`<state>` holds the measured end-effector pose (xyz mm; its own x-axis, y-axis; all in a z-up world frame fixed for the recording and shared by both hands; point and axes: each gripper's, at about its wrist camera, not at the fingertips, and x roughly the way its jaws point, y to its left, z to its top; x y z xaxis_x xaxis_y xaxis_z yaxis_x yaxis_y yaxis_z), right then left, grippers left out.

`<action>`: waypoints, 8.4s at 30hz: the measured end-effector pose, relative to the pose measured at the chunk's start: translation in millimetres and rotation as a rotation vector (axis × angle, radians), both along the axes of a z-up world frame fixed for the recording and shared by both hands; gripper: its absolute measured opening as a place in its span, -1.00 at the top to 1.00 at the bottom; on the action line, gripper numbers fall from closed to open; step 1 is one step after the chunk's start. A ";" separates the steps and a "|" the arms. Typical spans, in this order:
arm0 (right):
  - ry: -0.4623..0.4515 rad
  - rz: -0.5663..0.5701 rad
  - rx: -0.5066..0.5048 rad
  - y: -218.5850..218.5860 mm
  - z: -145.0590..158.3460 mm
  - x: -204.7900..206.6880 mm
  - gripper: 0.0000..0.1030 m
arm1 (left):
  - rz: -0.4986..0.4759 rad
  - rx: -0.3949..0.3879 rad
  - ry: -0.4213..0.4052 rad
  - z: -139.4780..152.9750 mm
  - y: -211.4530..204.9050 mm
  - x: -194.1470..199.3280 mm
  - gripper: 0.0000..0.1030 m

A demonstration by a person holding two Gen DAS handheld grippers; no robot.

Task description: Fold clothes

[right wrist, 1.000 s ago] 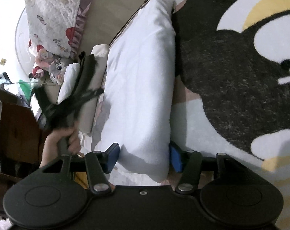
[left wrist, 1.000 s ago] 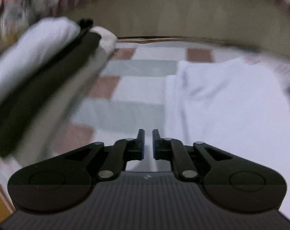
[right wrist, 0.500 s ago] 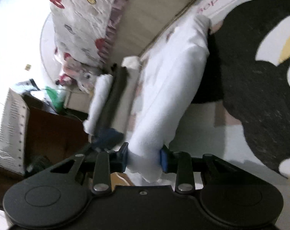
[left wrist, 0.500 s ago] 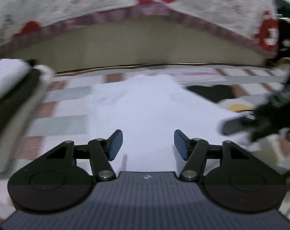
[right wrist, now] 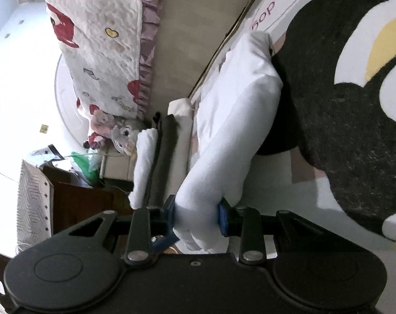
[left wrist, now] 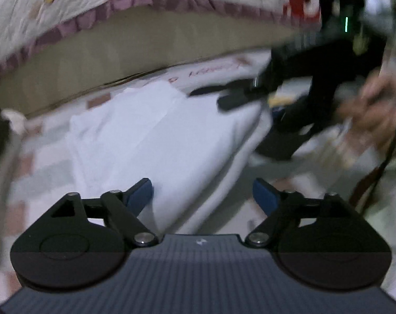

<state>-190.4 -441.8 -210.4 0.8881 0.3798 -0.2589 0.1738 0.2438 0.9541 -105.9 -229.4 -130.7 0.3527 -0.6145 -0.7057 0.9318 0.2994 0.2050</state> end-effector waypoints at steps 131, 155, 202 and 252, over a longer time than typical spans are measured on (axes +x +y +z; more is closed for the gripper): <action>0.241 -0.215 -0.574 -38.0 -15.4 70.8 -0.27 | 0.601 -0.138 0.295 -22.5 11.2 172.6 0.51; 0.395 -0.258 -1.114 41.4 20.4 77.3 0.12 | 0.859 -0.248 0.459 -13.8 51.7 217.0 0.64; 0.336 -0.608 -0.298 92.4 -14.7 25.4 -0.27 | 0.855 -0.432 1.047 -60.6 86.5 145.6 -0.38; 0.245 -0.407 -0.169 -14.0 -28.6 32.3 -0.65 | 0.636 -0.351 1.181 -85.9 31.0 186.9 -0.52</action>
<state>-158.1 -455.8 -239.0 0.8612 -0.0494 -0.5059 0.5004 0.2572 0.8267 81.0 -198.4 -216.5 -0.0557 -0.7804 -0.6228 0.1843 0.6051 -0.7746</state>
